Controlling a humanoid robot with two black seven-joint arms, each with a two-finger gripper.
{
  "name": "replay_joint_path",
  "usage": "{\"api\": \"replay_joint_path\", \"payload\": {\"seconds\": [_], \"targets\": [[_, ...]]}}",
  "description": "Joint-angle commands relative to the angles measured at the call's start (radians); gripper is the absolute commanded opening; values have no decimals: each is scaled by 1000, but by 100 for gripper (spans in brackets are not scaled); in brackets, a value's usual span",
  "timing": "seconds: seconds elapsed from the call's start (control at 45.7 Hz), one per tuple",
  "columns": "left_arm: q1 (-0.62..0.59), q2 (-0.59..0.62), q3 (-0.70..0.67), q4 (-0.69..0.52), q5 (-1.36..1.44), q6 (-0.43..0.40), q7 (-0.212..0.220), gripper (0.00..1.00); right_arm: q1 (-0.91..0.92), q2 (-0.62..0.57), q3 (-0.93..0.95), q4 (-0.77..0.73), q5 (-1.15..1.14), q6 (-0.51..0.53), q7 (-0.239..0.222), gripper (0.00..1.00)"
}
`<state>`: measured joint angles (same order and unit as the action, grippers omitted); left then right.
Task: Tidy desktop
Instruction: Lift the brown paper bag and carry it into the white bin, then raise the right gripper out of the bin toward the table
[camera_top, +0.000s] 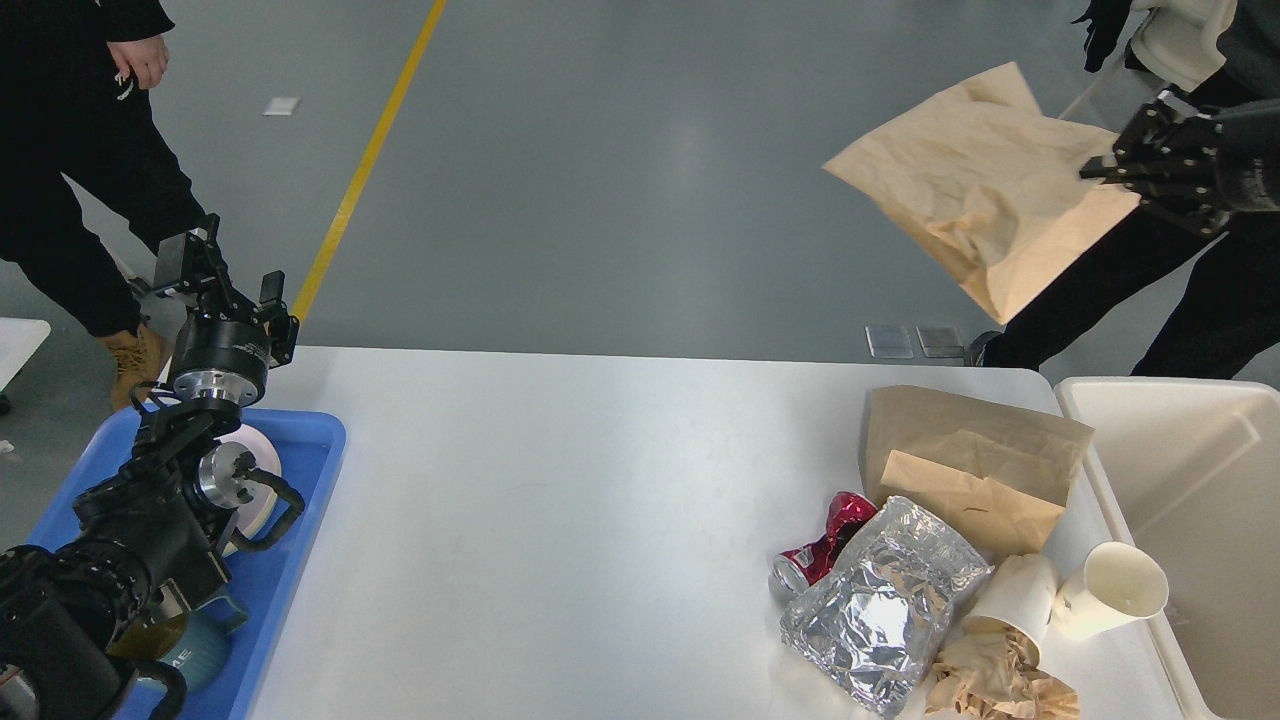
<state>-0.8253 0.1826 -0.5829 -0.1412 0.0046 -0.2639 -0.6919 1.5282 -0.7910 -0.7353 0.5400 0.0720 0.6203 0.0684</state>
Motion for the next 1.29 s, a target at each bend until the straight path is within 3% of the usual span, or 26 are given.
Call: {"api": "replay_joint_path", "payload": {"seconds": [0.0, 0.153, 0.328, 0.35, 0.415, 0.437, 0.853, 0.984, 1.159, 1.268], "targets": [[0, 0, 0, 0, 0, 0, 0, 96, -195, -14, 2, -129, 0, -126, 1, 0], [0, 0, 0, 0, 0, 0, 0, 96, -440, -1, 4, -232, 8, -289, 4, 0], [0, 0, 0, 0, 0, 0, 0, 96, -597, 32, -3, -235, 6, -387, 4, 0], [0, 0, 0, 0, 0, 0, 0, 96, -612, 38, -3, -235, 6, -396, 4, 11], [0, 0, 0, 0, 0, 0, 0, 96, -638, 52, -3, -236, 8, -427, 5, 84], [0, 0, 0, 0, 0, 0, 0, 96, -640, 55, -3, -236, 8, -439, 5, 99], [0, 0, 0, 0, 0, 0, 0, 96, -626, 148, -10, -230, 8, -447, 4, 100], [0, 0, 0, 0, 0, 0, 0, 96, -518, 237, -55, -222, -9, -442, -1, 100], [0, 0, 0, 0, 0, 0, 0, 96, -338, 400, -278, -166, -40, -432, -2, 100], [0, 0, 0, 0, 0, 0, 0, 96, -218, 453, -343, -82, -40, -361, -2, 100]]}}
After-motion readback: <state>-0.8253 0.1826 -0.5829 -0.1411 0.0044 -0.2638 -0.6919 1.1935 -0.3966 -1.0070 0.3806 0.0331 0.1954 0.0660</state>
